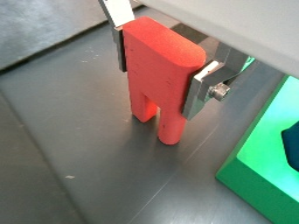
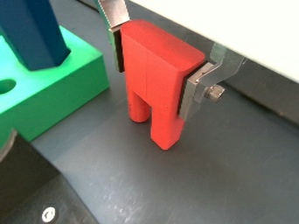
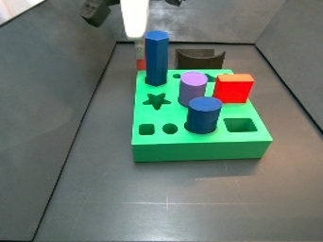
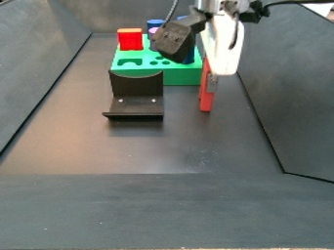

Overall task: Pick up the square-circle object. Move up. Rotate the square-circle object. Move to above the board. Insert the square-circle object.
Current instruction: Move to above the board.

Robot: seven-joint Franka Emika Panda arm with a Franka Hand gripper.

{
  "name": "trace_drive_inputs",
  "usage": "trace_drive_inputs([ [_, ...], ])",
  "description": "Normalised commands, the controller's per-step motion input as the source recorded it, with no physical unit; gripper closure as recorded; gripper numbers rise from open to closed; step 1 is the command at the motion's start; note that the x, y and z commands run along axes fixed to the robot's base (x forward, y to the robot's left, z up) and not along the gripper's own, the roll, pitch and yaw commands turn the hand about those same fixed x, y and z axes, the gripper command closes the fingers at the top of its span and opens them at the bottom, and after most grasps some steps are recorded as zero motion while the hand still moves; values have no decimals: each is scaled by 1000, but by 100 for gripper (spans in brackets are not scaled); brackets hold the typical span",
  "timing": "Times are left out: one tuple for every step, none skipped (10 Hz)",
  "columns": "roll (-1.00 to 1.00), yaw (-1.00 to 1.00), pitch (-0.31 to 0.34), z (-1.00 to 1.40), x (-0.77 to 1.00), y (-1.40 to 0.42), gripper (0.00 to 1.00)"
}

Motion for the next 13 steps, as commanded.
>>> trace_drive_inputs([
  [-239, -2, -45, 1000, -250, -17, 100],
  [-250, -10, -16, 1000, -228, -14, 100],
  [-256, -16, 2, 1000, -221, -13, 100],
  [-267, -25, 15, 1000, -208, -11, 100],
  [-271, -33, 10, 1000, -202, -10, 100],
  [-270, -45, -6, 1000, -193, -7, 100],
  [-255, -48, -11, 1000, -186, -5, 100],
  [-219, -40, -13, 1000, -177, -3, 100],
  [-205, -40, -12, 1000, -173, -1, 100],
  [-189, -39, -10, 1000, -162, 2, 100],
  [-193, -38, -9, 1000, -157, 4, 100],
  [-195, -38, -12, 1000, -150, 7, 100],
  [-198, -40, -11, 1000, -142, 9, 100],
])
